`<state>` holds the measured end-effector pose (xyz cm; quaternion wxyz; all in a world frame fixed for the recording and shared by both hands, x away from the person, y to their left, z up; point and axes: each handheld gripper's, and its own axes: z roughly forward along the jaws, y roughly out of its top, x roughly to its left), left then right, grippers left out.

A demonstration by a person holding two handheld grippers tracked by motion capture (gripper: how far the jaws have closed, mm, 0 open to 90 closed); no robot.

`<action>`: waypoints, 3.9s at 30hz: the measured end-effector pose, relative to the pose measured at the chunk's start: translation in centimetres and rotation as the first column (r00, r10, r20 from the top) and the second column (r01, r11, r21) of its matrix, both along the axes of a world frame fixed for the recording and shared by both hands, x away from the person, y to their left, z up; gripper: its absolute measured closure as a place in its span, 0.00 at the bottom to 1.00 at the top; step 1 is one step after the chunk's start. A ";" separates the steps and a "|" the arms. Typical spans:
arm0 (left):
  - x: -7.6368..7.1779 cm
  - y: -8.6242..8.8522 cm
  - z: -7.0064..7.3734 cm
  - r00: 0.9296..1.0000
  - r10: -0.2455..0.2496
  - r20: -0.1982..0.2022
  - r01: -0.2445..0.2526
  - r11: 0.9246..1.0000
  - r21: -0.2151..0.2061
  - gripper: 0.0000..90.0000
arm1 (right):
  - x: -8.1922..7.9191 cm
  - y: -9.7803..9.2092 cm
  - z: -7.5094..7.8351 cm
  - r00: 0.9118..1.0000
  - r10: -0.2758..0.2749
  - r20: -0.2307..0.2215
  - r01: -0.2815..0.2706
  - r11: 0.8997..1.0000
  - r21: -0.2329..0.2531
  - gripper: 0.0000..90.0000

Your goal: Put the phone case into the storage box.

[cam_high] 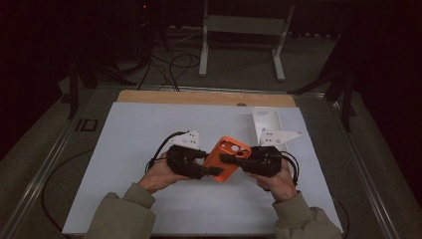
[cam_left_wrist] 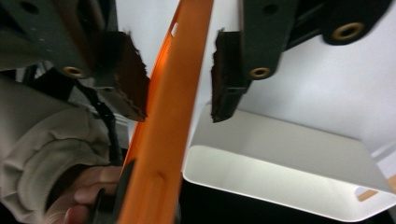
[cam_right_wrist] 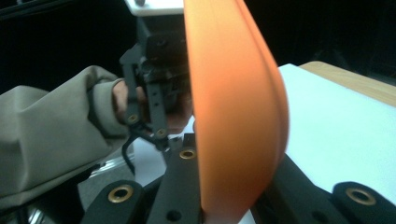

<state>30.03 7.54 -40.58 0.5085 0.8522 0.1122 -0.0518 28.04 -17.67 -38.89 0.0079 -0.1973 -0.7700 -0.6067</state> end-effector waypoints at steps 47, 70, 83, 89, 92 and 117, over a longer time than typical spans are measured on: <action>-0.1 2.5 0.3 0.960 0.270 0.075 -0.268 0.963 -0.043 0.95 | 0.1 -0.8 -0.1 0.973 -0.230 0.009 0.230 0.972 -0.053 0.10; -1.2 3.0 0.4 0.856 0.488 0.173 -0.486 0.872 -0.054 0.95 | 0.0 -0.9 -0.4 0.960 -0.276 0.038 0.278 0.959 -0.050 0.10; -1.2 3.2 -0.3 0.799 0.567 0.199 -0.571 0.820 -0.043 0.95 | -0.1 -1.0 -0.4 0.955 -0.294 0.035 0.295 0.955 -0.041 0.10; -1.0 3.5 -0.6 0.781 0.592 0.198 -0.598 0.801 -0.036 0.95 | -0.2 -1.2 -0.4 0.952 -0.302 0.042 0.304 0.952 -0.039 0.10; -0.9 3.6 -0.7 0.776 0.600 0.196 -0.606 0.795 -0.034 0.95 | -0.1 -1.2 -0.5 0.952 -0.303 0.038 0.305 0.951 -0.043 0.10; -1.1 3.7 -0.7 0.723 0.649 0.238 -0.659 0.751 -0.045 0.95 | 0.2 -0.6 -0.7 0.945 -0.327 0.026 0.327 0.944 -0.031 0.09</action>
